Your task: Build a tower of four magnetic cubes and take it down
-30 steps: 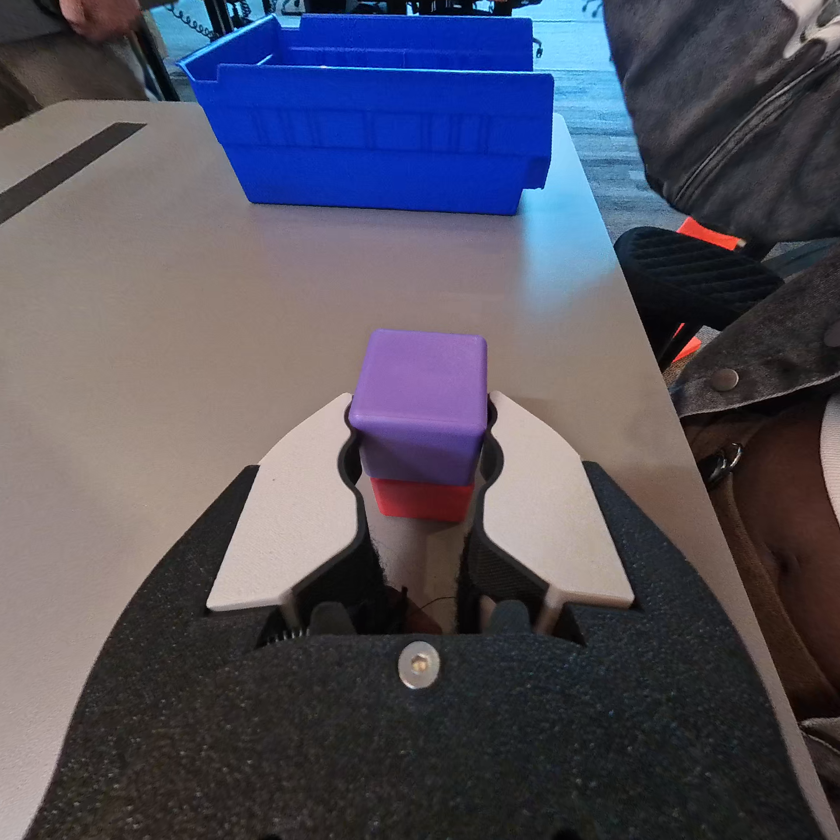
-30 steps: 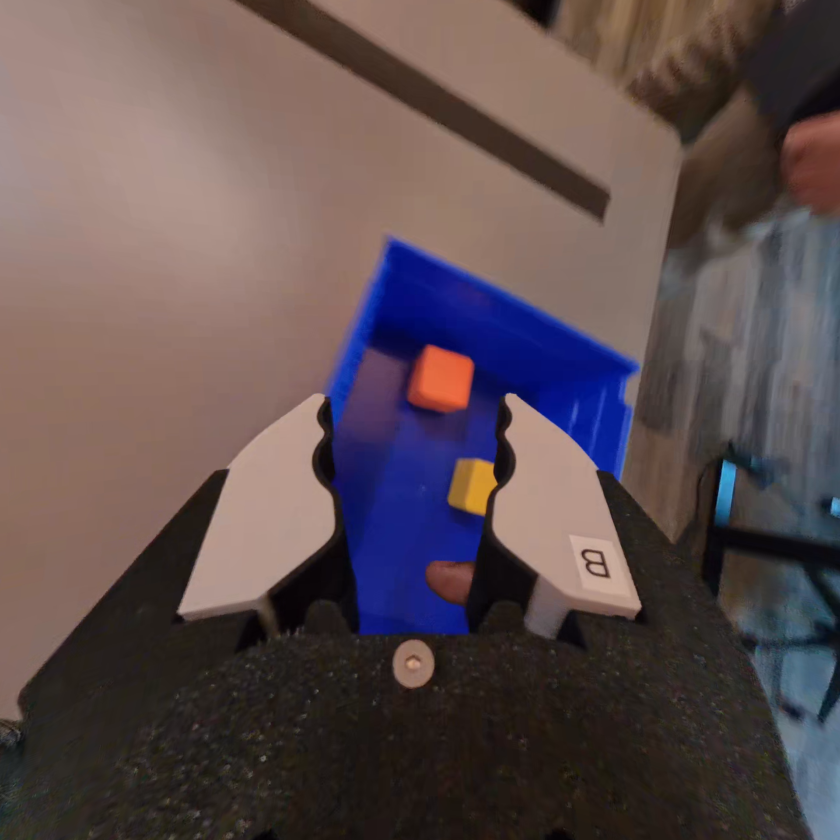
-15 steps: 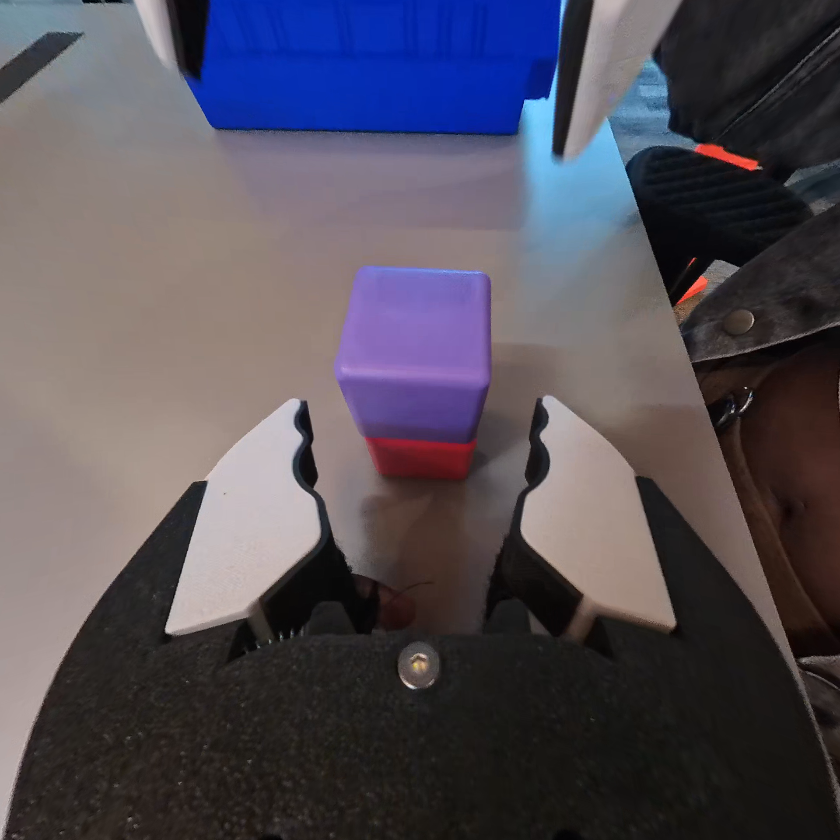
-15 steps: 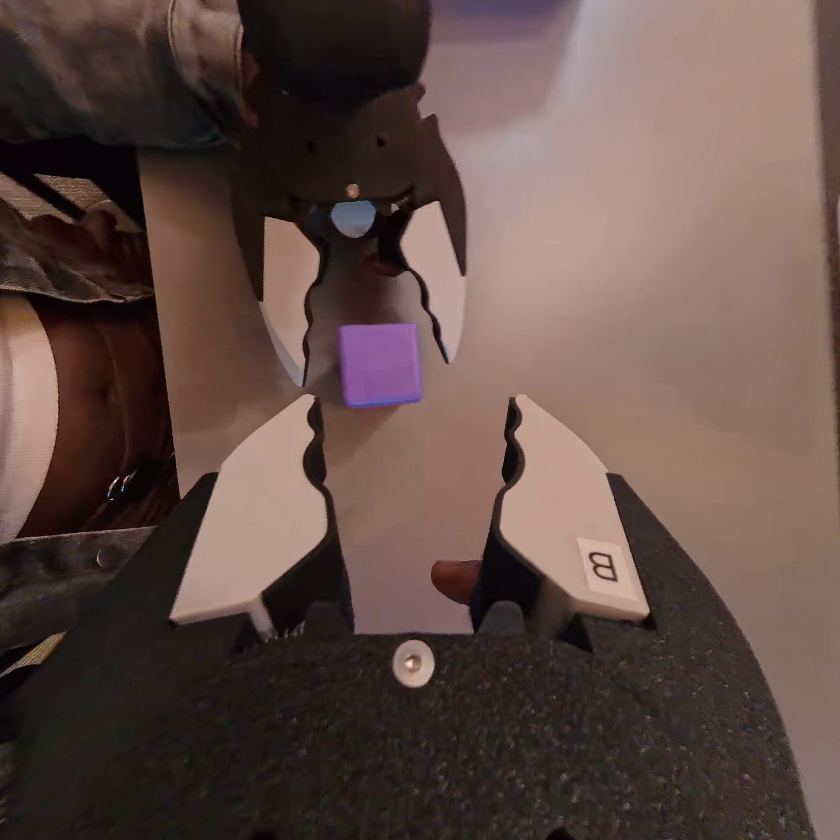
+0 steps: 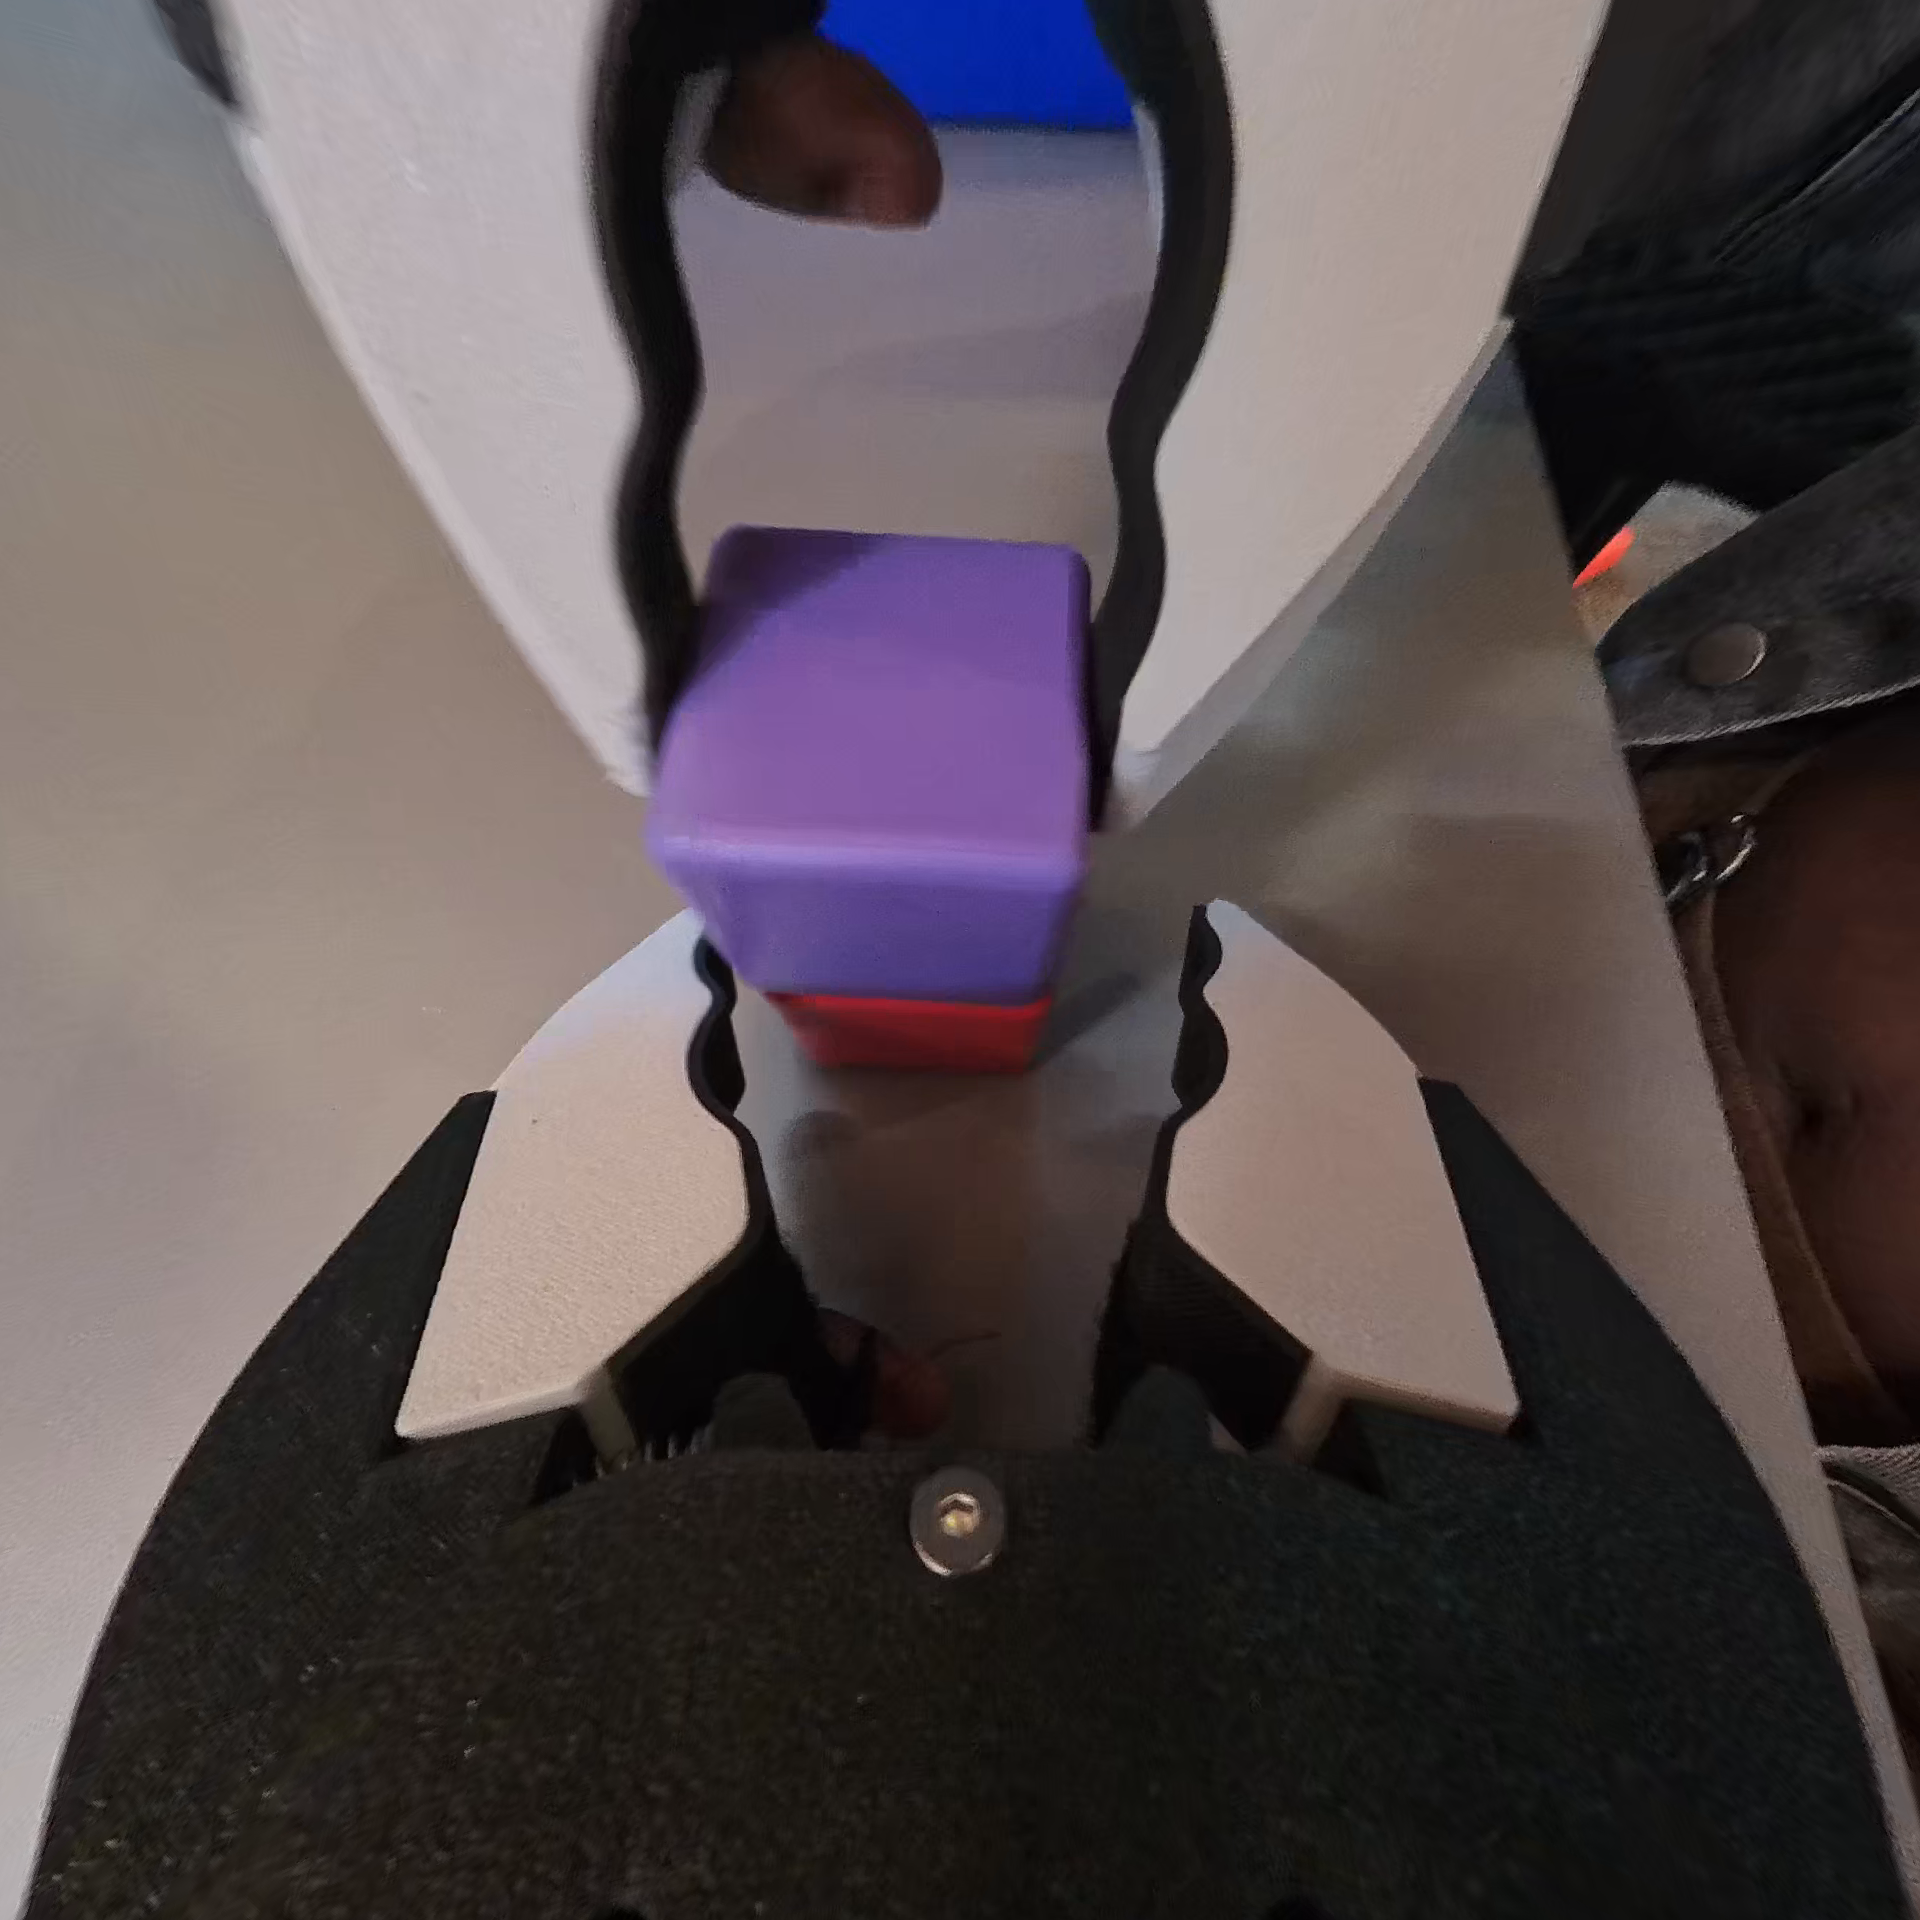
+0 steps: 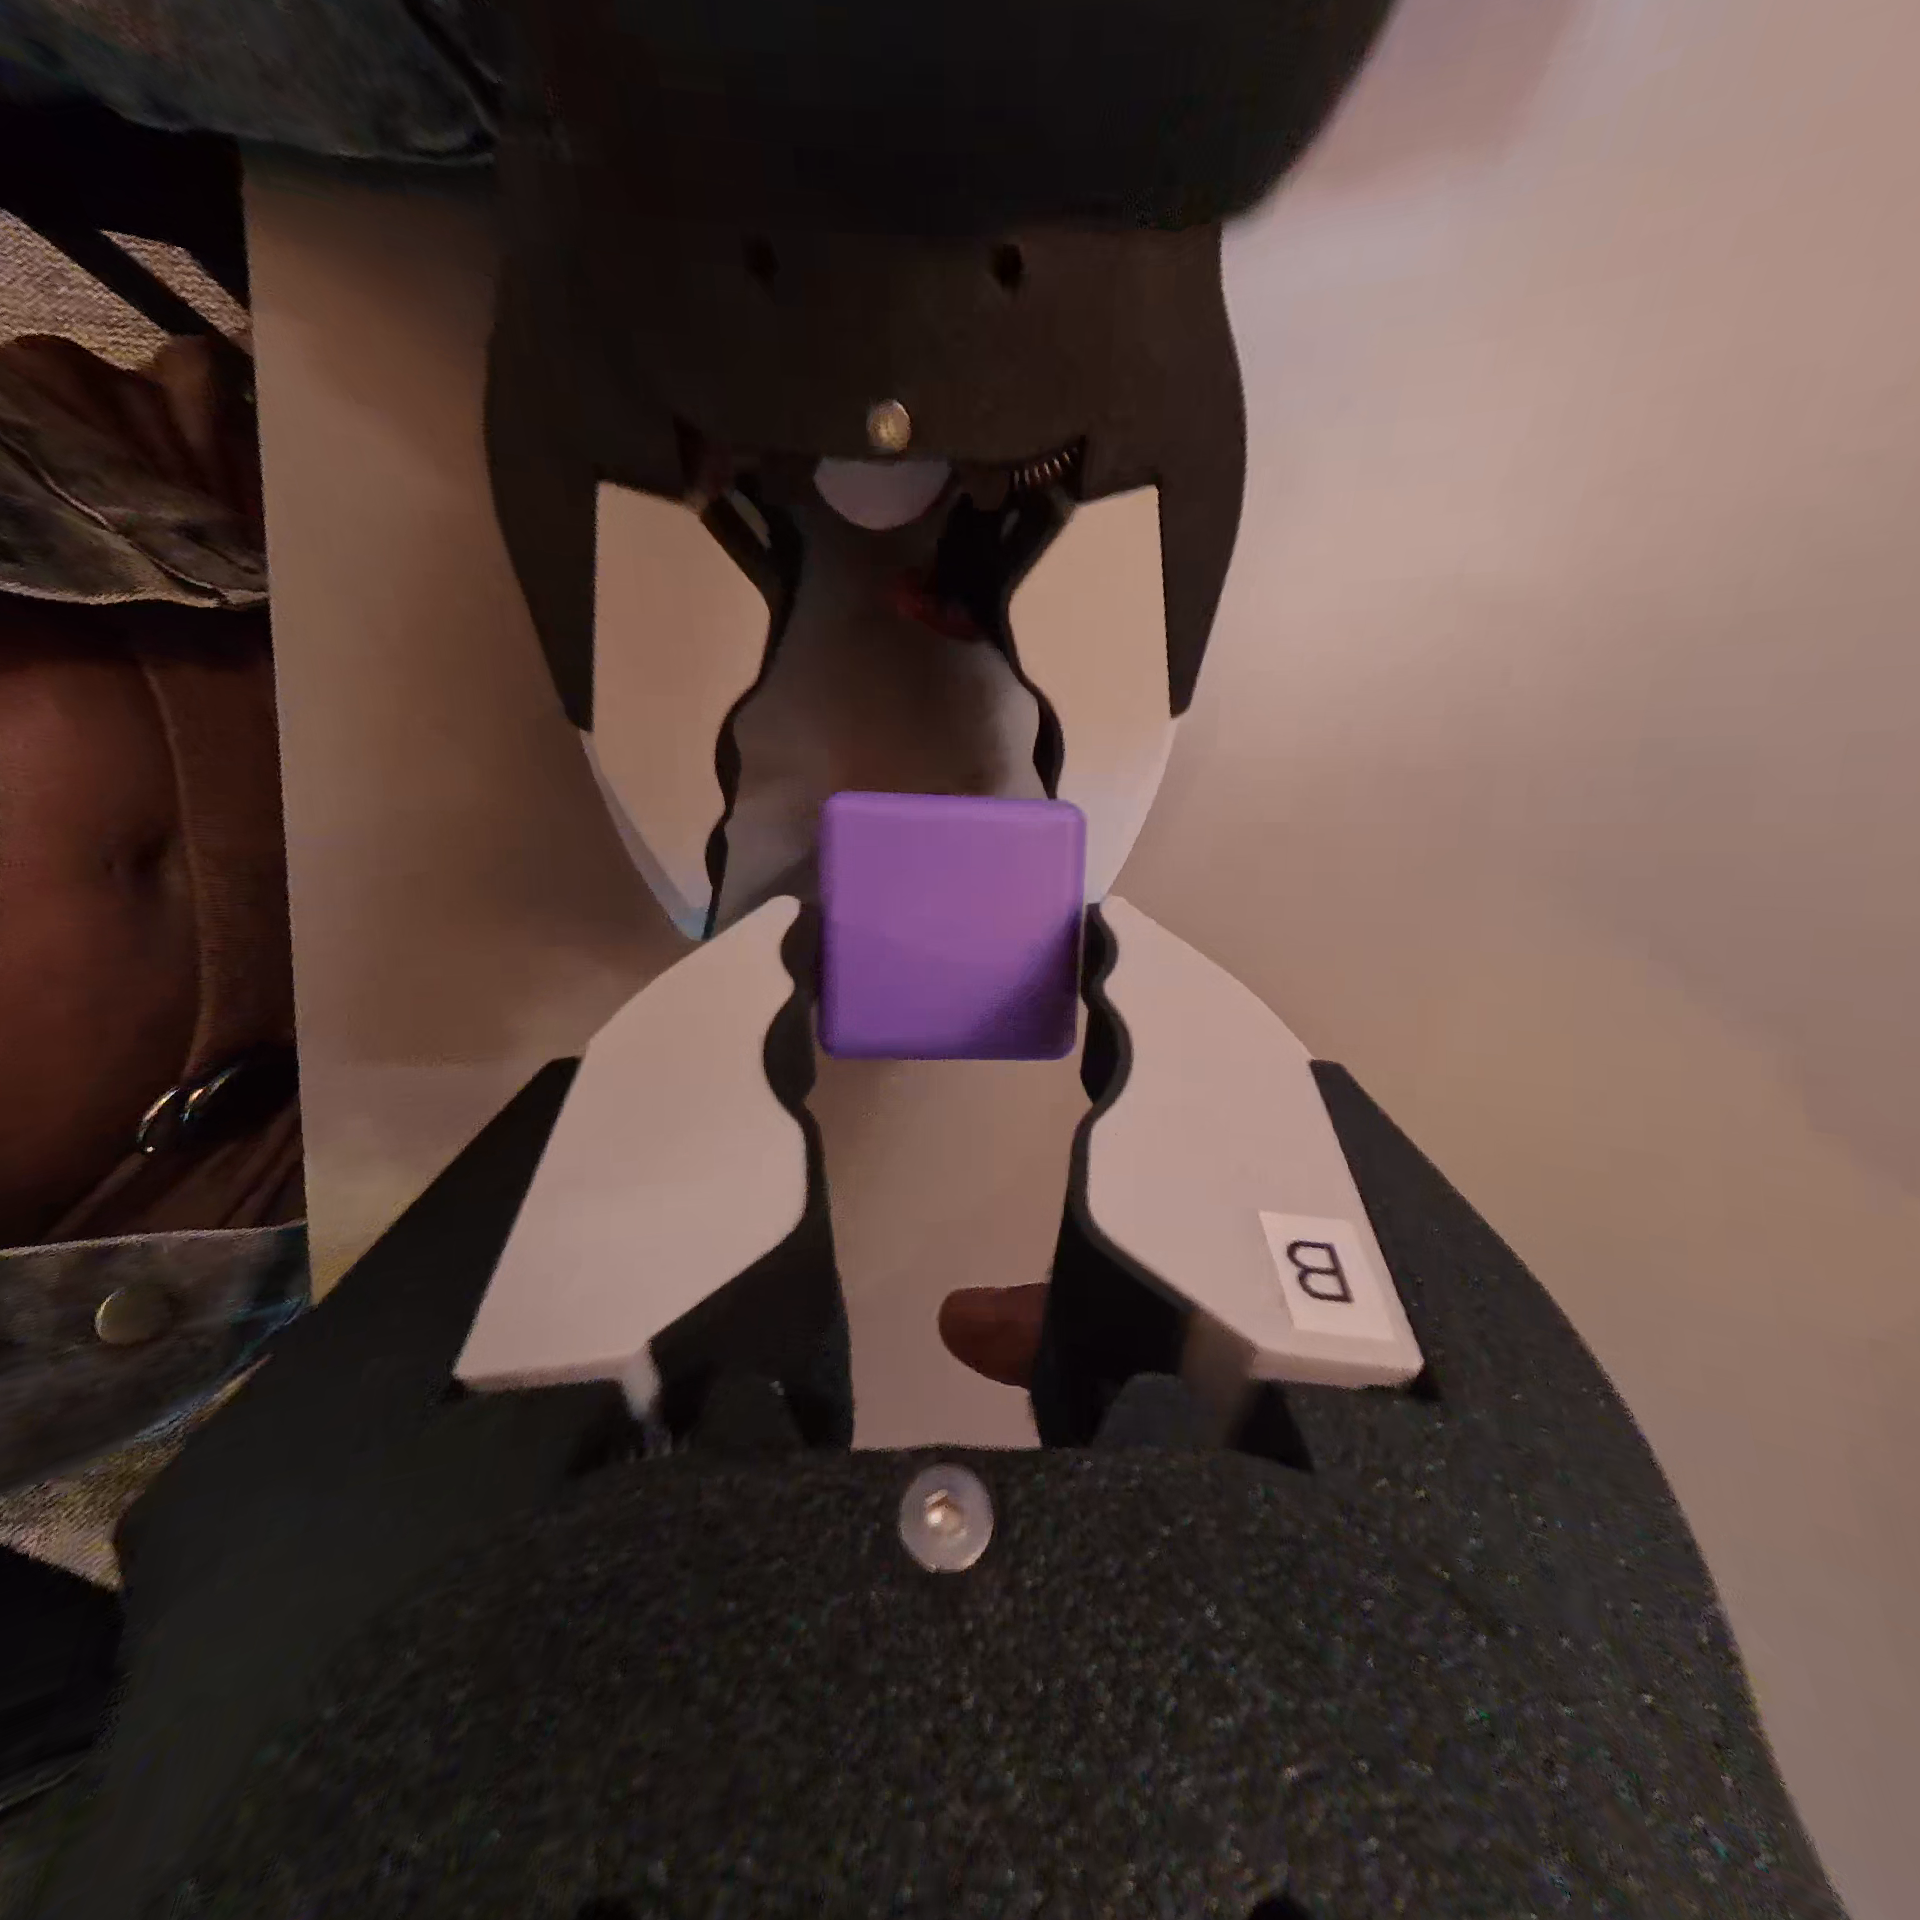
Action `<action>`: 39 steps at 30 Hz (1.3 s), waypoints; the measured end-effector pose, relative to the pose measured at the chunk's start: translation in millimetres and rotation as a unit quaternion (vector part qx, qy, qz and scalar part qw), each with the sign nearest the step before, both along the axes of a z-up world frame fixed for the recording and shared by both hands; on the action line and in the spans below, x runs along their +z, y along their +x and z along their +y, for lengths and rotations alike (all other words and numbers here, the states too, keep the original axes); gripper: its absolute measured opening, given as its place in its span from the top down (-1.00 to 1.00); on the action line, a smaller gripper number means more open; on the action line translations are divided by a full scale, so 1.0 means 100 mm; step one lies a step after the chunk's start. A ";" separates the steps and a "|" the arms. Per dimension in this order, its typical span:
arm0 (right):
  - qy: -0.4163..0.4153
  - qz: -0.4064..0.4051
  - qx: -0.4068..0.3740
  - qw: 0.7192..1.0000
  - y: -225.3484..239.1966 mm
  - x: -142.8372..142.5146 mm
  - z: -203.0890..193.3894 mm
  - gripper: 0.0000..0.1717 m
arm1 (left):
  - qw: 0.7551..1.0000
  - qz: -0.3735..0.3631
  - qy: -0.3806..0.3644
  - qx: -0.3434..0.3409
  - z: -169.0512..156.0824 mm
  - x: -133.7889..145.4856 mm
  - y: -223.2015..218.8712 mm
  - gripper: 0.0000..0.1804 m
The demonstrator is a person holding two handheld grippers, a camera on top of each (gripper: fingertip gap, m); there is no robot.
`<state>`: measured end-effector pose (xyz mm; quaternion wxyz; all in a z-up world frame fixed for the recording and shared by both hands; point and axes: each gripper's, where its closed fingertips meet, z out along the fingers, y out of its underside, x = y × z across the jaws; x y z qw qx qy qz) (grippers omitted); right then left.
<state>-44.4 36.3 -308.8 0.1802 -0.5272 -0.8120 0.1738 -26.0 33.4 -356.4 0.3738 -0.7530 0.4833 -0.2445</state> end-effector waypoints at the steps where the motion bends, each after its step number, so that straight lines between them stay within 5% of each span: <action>1: 0.002 0.004 0.000 1.000 -0.01 0.00 0.00 0.44 | 1.000 0.009 -0.002 0.001 0.00 -0.03 0.00 0.12; 6: -0.008 0.018 0.010 1.000 0.01 0.00 -0.06 0.44 | 0.999 0.036 0.008 0.012 0.05 -0.09 -0.01 0.40; 29: -0.027 0.113 -0.060 0.991 0.34 0.29 0.18 0.44 | 0.999 0.040 0.004 -0.010 -0.02 -0.11 0.00 0.42; 39: 0.006 0.180 -0.184 0.966 0.99 0.78 0.58 0.44 | 1.000 0.030 0.002 -0.002 0.00 -0.09 -0.01 0.42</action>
